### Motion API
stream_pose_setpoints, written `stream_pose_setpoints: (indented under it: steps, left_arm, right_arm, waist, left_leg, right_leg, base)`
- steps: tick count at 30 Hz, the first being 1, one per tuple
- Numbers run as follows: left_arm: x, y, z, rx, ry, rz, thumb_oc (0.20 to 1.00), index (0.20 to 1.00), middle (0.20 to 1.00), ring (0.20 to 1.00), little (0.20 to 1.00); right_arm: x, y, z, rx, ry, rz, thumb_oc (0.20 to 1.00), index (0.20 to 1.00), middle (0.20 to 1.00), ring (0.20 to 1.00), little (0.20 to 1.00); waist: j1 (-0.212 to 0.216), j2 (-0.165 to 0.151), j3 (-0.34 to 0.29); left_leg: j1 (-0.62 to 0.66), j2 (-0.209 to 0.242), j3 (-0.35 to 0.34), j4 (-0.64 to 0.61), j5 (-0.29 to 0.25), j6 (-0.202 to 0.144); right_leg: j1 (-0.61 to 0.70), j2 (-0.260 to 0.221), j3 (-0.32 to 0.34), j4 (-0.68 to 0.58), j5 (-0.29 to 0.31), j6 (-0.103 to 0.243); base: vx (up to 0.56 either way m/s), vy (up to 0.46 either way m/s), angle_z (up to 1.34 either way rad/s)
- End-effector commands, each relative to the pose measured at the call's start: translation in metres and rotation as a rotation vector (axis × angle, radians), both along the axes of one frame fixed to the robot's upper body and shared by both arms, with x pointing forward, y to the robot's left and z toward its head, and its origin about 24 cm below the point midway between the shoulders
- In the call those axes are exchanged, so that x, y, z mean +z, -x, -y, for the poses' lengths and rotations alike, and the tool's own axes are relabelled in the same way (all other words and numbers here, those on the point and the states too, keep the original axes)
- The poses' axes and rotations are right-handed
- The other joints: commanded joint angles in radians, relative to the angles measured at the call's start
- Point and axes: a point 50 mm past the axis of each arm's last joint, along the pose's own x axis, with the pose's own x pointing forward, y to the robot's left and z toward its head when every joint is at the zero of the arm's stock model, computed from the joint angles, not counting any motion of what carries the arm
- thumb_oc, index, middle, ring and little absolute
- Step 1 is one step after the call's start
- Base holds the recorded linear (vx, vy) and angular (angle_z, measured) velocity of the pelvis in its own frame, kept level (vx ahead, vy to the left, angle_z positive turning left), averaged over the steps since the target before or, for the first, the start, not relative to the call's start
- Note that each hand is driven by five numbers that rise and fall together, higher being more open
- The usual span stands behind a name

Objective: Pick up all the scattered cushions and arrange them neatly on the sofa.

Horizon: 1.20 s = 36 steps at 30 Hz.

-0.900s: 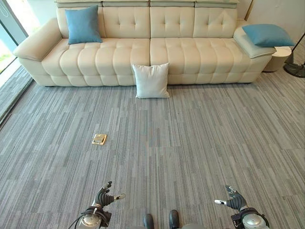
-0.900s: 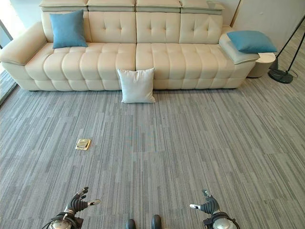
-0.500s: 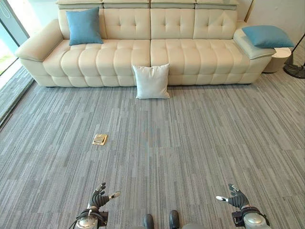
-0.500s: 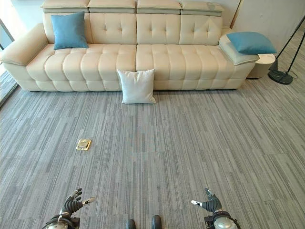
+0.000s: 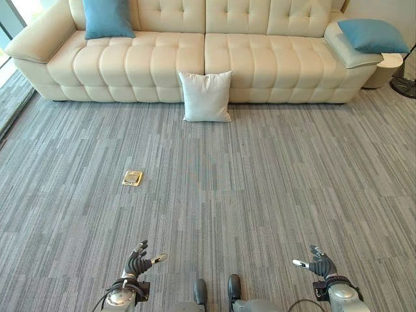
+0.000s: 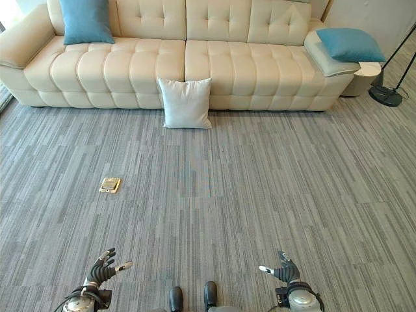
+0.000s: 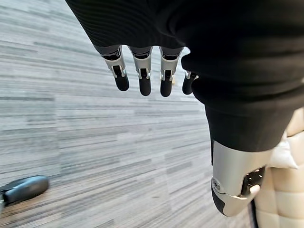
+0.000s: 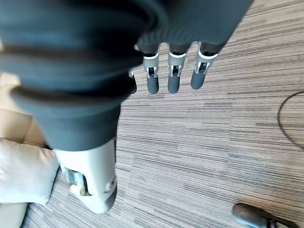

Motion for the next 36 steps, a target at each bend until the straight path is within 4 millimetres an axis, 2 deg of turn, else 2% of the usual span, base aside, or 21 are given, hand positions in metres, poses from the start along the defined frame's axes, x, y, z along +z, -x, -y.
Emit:
stream_pose_setpoints:
  steps: [1,2,5,7,8,12,14,15,16,19,20,21,23,24,27,28,29,30,31,33,36]
  left_arm:
    - [0.018,-0.019,-0.009,-0.030,-0.039,0.089,1.000,1.000,1.000,1.000,1.000]
    - [0.021,-0.024,-0.010,-0.030,-0.049,0.101,1.000,1.000,1.000,1.000,1.000]
    - [0.021,-0.026,-0.008,-0.023,-0.043,0.107,1.000,1.000,1.000,1.000,1.000]
    - [0.021,-0.027,-0.007,-0.020,-0.040,0.113,1.000,1.000,1.000,1.000,1.000]
    - [0.021,-0.028,-0.004,-0.015,-0.024,0.121,1.000,1.000,1.000,1.000,1.000]
    - [0.019,-0.029,0.000,-0.007,-0.006,0.118,1.000,1.000,1.000,1.000,1.000]
    - [0.019,-0.029,0.001,-0.018,-0.010,0.117,1.000,1.000,1.000,1.000,1.000]
    - [0.016,-0.024,0.003,-0.036,-0.005,0.104,1.000,1.000,1.000,1.000,1.000]
    - [0.016,-0.024,0.003,-0.036,-0.005,0.104,1.000,1.000,1.000,1.000,1.000]
    - [0.011,-0.020,0.004,-0.037,0.008,0.079,1.000,1.000,1.000,1.000,1.000]
    - [0.009,-0.019,0.005,-0.049,0.008,0.060,1.000,1.000,1.000,1.000,1.000]
    - [0.007,-0.018,0.005,-0.049,0.005,0.050,1.000,1.000,1.000,1.000,1.000]
    - [0.008,-0.020,0.005,-0.053,0.004,0.051,1.000,1.000,1.000,1.000,1.000]
    - [0.006,-0.022,0.008,-0.067,0.006,0.046,1.000,1.000,1.000,1.000,1.000]
    - [0.008,-0.026,0.013,-0.105,0.003,0.052,1.000,1.000,1.000,1.000,1.000]
    - [0.010,-0.027,0.016,-0.137,-0.005,0.057,1.000,1.000,1.000,1.000,1.000]
    - [0.010,-0.027,0.016,-0.138,-0.005,0.057,1.000,1.000,1.000,1.000,1.000]
    - [0.012,-0.026,0.013,-0.145,-0.024,0.059,1.000,1.000,1.000,1.000,1.000]
    - [0.012,-0.026,0.013,-0.145,-0.024,0.059,1.000,1.000,1.000,1.000,1.000]
    - [0.010,-0.023,0.012,-0.134,-0.028,0.051,1.000,1.000,1.000,1.000,1.000]
    - [0.008,-0.018,0.009,-0.118,-0.031,0.041,1.000,1.000,1.000,1.000,1.000]
  right_arm:
    - [0.012,-0.019,-0.001,-0.023,-0.009,0.080,1.000,1.000,1.000,1.000,1.000]
    - [0.015,-0.026,-0.006,-0.004,-0.016,0.106,1.000,1.000,1.000,1.000,1.000]
    - [0.019,-0.030,-0.010,0.019,-0.016,0.125,1.000,1.000,1.000,1.000,1.000]
    - [0.022,-0.033,-0.011,0.044,-0.007,0.139,1.000,1.000,1.000,1.000,1.000]
    - [0.024,-0.035,-0.013,0.067,0.000,0.145,1.000,1.000,1.000,1.000,1.000]
    - [0.022,-0.033,-0.013,0.083,0.008,0.128,1.000,1.000,1.000,1.000,1.000]
    - [0.022,-0.031,-0.011,0.098,0.020,0.121,1.000,1.000,1.000,1.000,1.000]
    - [0.019,-0.021,-0.006,0.089,0.020,0.101,1.000,1.000,1.000,1.000,1.000]
    - [0.019,-0.021,-0.006,0.089,0.020,0.101,1.000,1.000,1.000,1.000,1.000]
    - [0.016,-0.012,0.002,0.049,0.015,0.082,1.000,1.000,1.000,1.000,1.000]
    - [0.019,-0.015,0.002,0.055,0.013,0.098,1.000,1.000,1.000,1.000,1.000]
    - [0.019,-0.015,0.004,0.043,0.012,0.095,1.000,1.000,1.000,1.000,1.000]
    - [0.019,-0.015,0.006,0.037,0.016,0.095,1.000,1.000,1.000,1.000,1.000]
    - [0.020,-0.016,0.008,0.030,0.020,0.095,1.000,1.000,1.000,1.000,1.000]
    - [0.023,-0.018,0.009,0.035,0.035,0.113,1.000,1.000,1.000,1.000,1.000]
    - [0.024,-0.017,0.010,0.036,0.044,0.115,1.000,1.000,1.000,1.000,1.000]
    - [0.024,-0.016,0.010,0.036,0.044,0.115,1.000,1.000,1.000,1.000,1.000]
    - [0.026,-0.017,0.011,0.040,0.057,0.122,1.000,1.000,1.000,1.000,1.000]
    - [0.025,-0.017,0.011,0.040,0.057,0.122,1.000,1.000,1.000,1.000,1.000]
    - [0.023,-0.015,0.010,0.040,0.065,0.108,1.000,1.000,1.000,1.000,1.000]
    - [0.020,-0.014,0.009,0.046,0.061,0.090,1.000,1.000,1.000,1.000,1.000]
  waist:
    - [0.009,-0.026,0.013]
    - [-0.002,-0.019,0.034]
    - [-0.017,-0.011,0.046]
    - [-0.032,-0.009,0.050]
    - [-0.046,-0.009,0.054]
    - [-0.075,-0.010,0.059]
    - [-0.085,-0.008,0.058]
    - [-0.093,0.000,0.043]
    - [-0.095,-0.003,0.042]
    - [-0.101,0.016,0.033]
    - [-0.107,0.021,0.032]
    - [-0.107,0.021,0.030]
    - [-0.105,0.013,0.033]
    - [-0.098,0.007,0.043]
    - [-0.073,-0.006,0.056]
    - [-0.068,-0.006,0.054]
    - [-0.068,-0.007,0.055]
    - [-0.052,0.002,0.056]
    - [-0.053,0.001,0.057]
    - [-0.031,0.002,0.051]
    - [-0.006,-0.002,0.031]
  left_leg:
    - [-0.027,-0.010,-0.045,0.210,-0.216,-0.017]
    - [-0.012,-0.007,-0.045,0.217,-0.228,-0.009]
    - [0.031,-0.005,-0.057,0.206,-0.227,-0.013]
    - [0.082,-0.010,-0.065,0.181,-0.226,-0.021]
    - [0.135,-0.014,-0.080,0.152,-0.240,-0.026]
    - [0.223,-0.015,-0.115,0.110,-0.263,-0.047]
    - [0.251,-0.011,-0.129,0.101,-0.267,-0.060]
    - [0.274,-0.001,-0.151,0.135,-0.255,-0.083]
    - [0.271,-0.005,-0.153,0.135,-0.252,-0.082]
    - [0.199,0.032,-0.137,0.334,-0.101,-0.163]
    - [0.120,0.071,-0.095,0.514,-0.002,-0.188]
    - [0.090,0.099,-0.055,0.566,0.018,-0.183]
    - [0.047,0.109,-0.027,0.602,0.007,-0.170]
    - [-0.002,0.124,0.007,0.626,-0.025,-0.150]
    - [-0.116,0.127,0.061,0.529,-0.103,-0.121]
    - [-0.176,0.138,0.100,0.393,-0.093,-0.124]
    - [-0.173,0.137,0.101,0.391,-0.092,-0.123]
    - [-0.218,0.126,0.094,0.248,-0.009,-0.142]
    - [-0.215,0.124,0.094,0.245,-0.007,-0.142]
    - [-0.260,0.106,0.038,0.089,0.048,-0.155]
    - [-0.276,0.114,0.013,0.056,0.078,-0.160]
  right_leg:
    - [-0.041,-0.114,0.003,0.299,-0.101,0.155]
    - [-0.103,-0.109,0.003,0.412,-0.066,0.168]
    - [-0.155,-0.091,-0.007,0.454,-0.066,0.156]
    - [-0.198,-0.078,-0.042,0.382,-0.079,0.139]
    - [-0.223,-0.075,-0.096,0.278,-0.065,0.131]
    - [-0.278,-0.062,-0.162,0.113,-0.018,0.146]
    - [-0.294,-0.065,-0.188,0.103,-0.012,0.143]
    - [-0.263,-0.062,-0.167,0.117,-0.007,0.112]
    - [-0.264,-0.066,-0.167,0.116,-0.005,0.112]
    - [-0.212,-0.058,-0.160,0.150,-0.024,0.071]
    - [-0.170,-0.057,-0.158,0.155,-0.067,0.025]
    - [-0.144,-0.053,-0.152,0.159,-0.094,0.009]
    - [-0.127,-0.062,-0.148,0.160,-0.112,0.003]
    - [-0.100,-0.068,-0.141,0.158,-0.128,-0.002]
    - [-0.012,-0.085,-0.129,0.126,-0.152,0.015]
    - [0.044,-0.092,-0.133,0.099,-0.173,0.023]
    - [0.046,-0.093,-0.133,0.098,-0.173,0.023]
    - [0.105,-0.069,-0.119,0.073,-0.190,0.025]
    - [0.107,-0.070,-0.119,0.072,-0.190,0.025]
    - [0.174,-0.055,-0.079,0.048,-0.217,0.035]
    - [0.235,-0.063,-0.036,0.040,-0.238,0.057]
  base:
    - [0.07,0.098,0.05]
    - [0.07,0.098,-0.04]
    - [0.19,0.065,0.11]
    - [0.37,0.002,0.02]
    - [0.33,-0.032,0.04]
    - [0.36,-0.072,0.15]
    - [0.45,-0.150,0.45]
    - [0.39,-0.149,0.47]
    - [0.39,-0.178,0.79]
    - [0.37,-0.222,0.85]
    - [0.45,-0.259,0.47]
    - [0.44,-0.247,0.36]
    - [0.22,-0.094,-0.16]
    - [0.23,-0.063,-0.31]
    - [0.41,-0.040,-0.02]
    - [0.36,0.018,0.14]
    - [0.52,0.036,0.08]
    - [0.30,0.020,0.01]
    - [0.44,0.044,0.02]
    - [0.47,0.086,-0.24]
    - [0.52,0.159,-0.32]
